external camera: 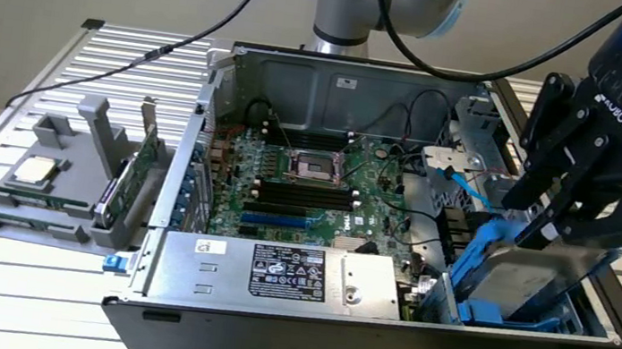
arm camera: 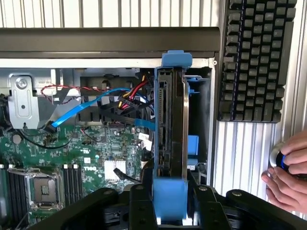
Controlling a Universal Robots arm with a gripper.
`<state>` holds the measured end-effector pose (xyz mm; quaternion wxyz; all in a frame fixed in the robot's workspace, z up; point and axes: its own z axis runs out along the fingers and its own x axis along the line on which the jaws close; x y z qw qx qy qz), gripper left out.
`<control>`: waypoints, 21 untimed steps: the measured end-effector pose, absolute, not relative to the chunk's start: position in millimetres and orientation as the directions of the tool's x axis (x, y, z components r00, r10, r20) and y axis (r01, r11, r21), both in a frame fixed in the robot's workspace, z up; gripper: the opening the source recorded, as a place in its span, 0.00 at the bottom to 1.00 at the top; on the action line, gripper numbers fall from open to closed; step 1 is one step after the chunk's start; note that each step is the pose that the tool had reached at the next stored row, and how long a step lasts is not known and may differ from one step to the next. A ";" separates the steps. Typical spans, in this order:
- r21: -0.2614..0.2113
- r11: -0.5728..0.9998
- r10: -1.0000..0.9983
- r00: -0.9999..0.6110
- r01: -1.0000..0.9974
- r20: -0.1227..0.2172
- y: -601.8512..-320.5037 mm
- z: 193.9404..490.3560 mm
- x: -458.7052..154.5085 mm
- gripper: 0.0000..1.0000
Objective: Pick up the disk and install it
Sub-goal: 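Insert the disk into the insertion slot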
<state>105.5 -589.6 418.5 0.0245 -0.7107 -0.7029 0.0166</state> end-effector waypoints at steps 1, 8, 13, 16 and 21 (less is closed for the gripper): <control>-0.059 -0.011 1.000 0.011 0.998 0.010 -589.6 418.5 105.6 0.46; -0.062 -0.011 1.000 0.011 0.998 0.005 -588.7 418.4 105.6 0.64; -0.064 -0.011 1.000 0.011 0.998 0.003 -588.5 418.5 105.5 0.64; -0.065 -0.011 1.000 0.011 0.998 0.002 -588.5 418.4 105.6 0.64; -0.065 -0.011 1.000 0.011 0.998 0.002 -588.4 418.4 105.5 0.64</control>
